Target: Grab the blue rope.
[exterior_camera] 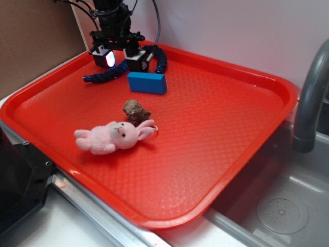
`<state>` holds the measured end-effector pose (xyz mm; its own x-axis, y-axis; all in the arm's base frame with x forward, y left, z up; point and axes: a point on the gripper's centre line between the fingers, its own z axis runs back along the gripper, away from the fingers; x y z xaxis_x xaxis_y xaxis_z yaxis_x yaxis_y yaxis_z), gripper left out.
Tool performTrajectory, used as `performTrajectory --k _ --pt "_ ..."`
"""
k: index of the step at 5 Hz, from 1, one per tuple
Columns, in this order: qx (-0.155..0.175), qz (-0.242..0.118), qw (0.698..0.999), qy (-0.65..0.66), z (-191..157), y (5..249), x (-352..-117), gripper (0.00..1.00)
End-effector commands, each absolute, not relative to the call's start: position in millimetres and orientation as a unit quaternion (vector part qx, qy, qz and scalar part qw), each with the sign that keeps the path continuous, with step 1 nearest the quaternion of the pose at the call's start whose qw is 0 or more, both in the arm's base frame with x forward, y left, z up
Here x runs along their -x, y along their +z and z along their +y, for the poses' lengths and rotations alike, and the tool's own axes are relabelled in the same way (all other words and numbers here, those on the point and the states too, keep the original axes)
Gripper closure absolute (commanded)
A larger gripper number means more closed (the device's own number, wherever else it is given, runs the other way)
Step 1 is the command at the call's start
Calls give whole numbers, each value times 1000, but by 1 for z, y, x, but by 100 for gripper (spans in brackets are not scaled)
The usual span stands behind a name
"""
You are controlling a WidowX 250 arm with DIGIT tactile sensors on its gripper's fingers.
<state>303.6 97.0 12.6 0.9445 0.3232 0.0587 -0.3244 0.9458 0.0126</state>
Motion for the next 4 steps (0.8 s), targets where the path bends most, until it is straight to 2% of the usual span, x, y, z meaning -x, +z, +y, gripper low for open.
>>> performTrajectory --k 1,2,3,4 --pt "-22 -35 984 171 94 8 -305 100" --pt "-20 -15 986 162 95 12 -304 100" --pt "-36 16 993 108 96 38 -299 100" --pt "-41 4 995 93 94 67 -291 100"
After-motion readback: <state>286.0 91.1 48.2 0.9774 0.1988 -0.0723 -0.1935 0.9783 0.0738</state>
